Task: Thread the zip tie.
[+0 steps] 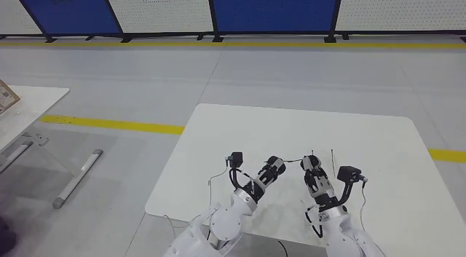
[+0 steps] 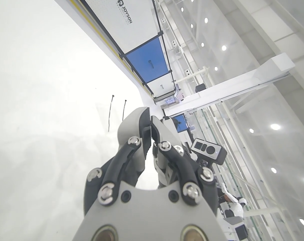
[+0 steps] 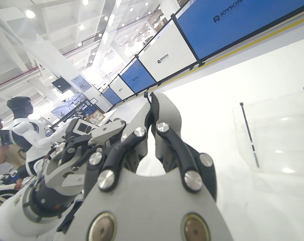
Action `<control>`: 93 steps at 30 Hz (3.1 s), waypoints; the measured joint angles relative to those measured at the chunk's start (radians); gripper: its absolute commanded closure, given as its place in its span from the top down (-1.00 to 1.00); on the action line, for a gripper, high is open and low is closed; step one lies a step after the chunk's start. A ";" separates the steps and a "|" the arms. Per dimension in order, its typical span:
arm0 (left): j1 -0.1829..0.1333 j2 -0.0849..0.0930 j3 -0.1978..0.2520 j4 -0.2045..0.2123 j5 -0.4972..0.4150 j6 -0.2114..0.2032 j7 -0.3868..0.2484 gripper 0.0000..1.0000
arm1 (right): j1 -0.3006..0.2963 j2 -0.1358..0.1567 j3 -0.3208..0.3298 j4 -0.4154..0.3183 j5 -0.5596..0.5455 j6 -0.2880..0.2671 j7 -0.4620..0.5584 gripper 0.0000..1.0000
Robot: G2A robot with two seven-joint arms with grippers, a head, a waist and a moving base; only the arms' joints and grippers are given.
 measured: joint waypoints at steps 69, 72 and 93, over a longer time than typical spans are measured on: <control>0.023 -0.007 -0.042 -0.041 -0.246 -0.066 -0.042 -1.00 | 0.054 0.018 0.017 0.045 -0.283 0.098 0.099 1.00; 0.023 -0.007 -0.042 -0.041 -0.246 -0.066 -0.042 -1.00 | 0.053 0.018 0.018 0.044 -0.276 0.093 0.101 1.00; -0.002 -0.016 -0.007 -0.007 -0.187 -0.046 -0.009 -1.00 | 0.065 0.018 -0.007 0.027 -0.247 0.086 0.200 -0.06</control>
